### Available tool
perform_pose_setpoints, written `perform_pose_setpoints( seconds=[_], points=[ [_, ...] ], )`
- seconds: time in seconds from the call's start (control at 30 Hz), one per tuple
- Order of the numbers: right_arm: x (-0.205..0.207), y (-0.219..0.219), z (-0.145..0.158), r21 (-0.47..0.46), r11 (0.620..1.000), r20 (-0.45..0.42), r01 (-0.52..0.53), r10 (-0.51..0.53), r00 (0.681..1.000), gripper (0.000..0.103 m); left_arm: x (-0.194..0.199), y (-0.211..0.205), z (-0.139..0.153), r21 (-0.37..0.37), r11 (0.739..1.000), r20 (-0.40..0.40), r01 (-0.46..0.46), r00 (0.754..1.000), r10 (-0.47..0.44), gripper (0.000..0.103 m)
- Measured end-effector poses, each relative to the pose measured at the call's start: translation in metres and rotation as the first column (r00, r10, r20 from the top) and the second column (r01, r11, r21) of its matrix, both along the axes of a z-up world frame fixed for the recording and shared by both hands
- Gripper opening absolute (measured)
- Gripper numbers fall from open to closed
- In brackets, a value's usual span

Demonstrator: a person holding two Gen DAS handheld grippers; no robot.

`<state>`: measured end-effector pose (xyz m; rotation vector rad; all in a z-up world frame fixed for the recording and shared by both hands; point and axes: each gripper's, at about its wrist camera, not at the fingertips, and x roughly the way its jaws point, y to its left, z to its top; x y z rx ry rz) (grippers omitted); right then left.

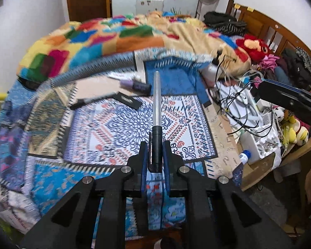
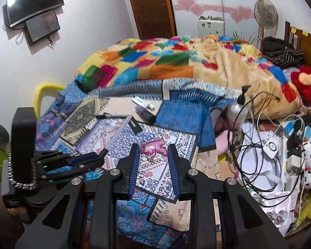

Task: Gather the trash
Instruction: 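Carry the clear pen with the left gripper over the trash bin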

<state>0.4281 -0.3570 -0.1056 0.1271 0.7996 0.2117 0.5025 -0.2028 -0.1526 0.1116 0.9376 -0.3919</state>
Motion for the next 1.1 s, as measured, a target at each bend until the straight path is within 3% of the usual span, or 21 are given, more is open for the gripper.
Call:
perform_pose_setpoints(
  seconds=[0.3, 0.57, 0.83, 1.1],
  points=[
    [-0.046, 0.015, 0.053, -0.011, 1.0, 0.097, -0.01, 0.011, 0.995, 0.025, -0.076, 0.039, 0.075, -0.046, 0.998, 0.118, -0.042, 0.992, 0.047, 0.013],
    [-0.096, 0.043, 0.088, -0.015, 0.999, 0.166, -0.039, 0.041, 0.985, 0.025, -0.15, 0.082, 0.119, -0.079, 0.994, 0.216, -0.078, 0.972, 0.093, 0.013],
    [-0.136, 0.079, 0.104, -0.023, 0.995, 0.206, -0.095, 0.098, 0.974, 0.025, -0.212, 0.134, 0.136, -0.105, 0.984, 0.263, -0.141, 0.951, 0.164, 0.013],
    [-0.165, 0.128, 0.108, -0.039, 0.982, 0.229, -0.183, 0.187, 0.955, 0.025, -0.261, 0.199, 0.134, -0.123, 0.96, 0.276, -0.251, 0.921, 0.276, 0.013]
  ],
)
